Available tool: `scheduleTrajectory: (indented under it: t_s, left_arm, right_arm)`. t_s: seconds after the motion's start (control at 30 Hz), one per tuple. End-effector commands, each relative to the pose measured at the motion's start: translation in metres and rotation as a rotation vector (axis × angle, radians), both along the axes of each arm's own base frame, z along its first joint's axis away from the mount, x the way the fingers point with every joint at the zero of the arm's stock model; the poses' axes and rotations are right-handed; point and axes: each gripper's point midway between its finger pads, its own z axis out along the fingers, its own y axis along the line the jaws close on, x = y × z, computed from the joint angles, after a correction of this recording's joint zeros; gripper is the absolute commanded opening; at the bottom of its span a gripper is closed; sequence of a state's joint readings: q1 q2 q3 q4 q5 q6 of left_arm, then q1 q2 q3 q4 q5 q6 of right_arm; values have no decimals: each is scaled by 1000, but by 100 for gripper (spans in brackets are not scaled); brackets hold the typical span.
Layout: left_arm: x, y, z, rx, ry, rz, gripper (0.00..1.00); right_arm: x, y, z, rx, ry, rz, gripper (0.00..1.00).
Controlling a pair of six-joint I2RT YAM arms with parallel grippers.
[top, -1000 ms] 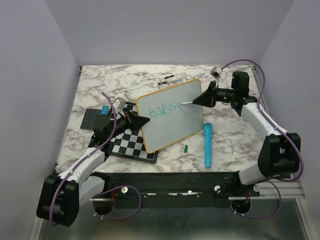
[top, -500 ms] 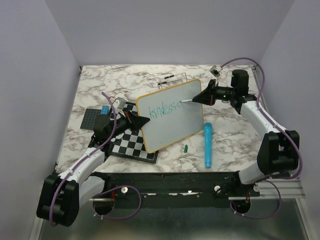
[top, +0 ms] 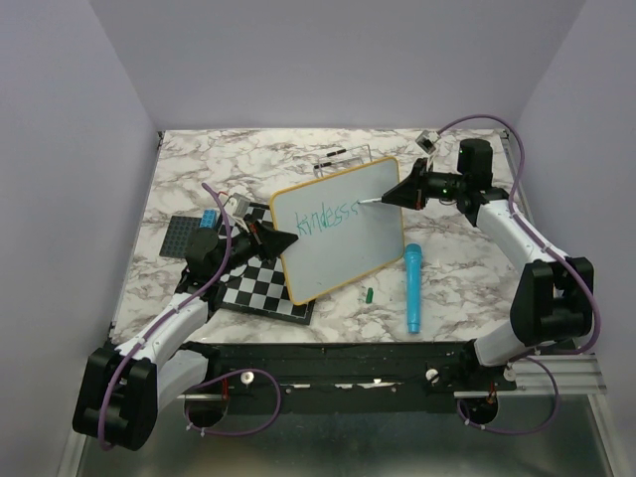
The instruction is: Write a sentence on the whiteboard
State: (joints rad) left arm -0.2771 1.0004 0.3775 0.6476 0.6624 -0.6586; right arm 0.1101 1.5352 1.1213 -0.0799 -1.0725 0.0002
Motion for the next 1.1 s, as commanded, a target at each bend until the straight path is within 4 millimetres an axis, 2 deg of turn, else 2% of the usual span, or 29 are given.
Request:
scheduleTrajectory:
  t_s: [0.0, 0.3, 0.5, 0.77, 0.9, 1.07]
  left_arm:
    - [-5, -6, 23, -5, -110, -47, 0]
    - [-5, -5, 24, -5, -113, -43, 0]
    - [-5, -6, 24, -4, -112, -47, 0]
    - [-4, -6, 24, -4, -112, -45, 0]
    - [-5, -6, 24, -5, -113, -48, 0]
    - [-4, -6, 23, -3, -110, -48, 0]
  right_arm:
    - [16, -7, 3, -31, -18, -105, 1]
    - [22, -17, 9, -37, -50, -171, 1]
    - [5, -7, 17, 10, -58, -58, 1]
    - [7, -1, 31, 48, -98, -28, 1]
    - [17, -2, 27, 37, -69, -69, 1]
    - [16, -3, 14, 16, -34, -64, 1]
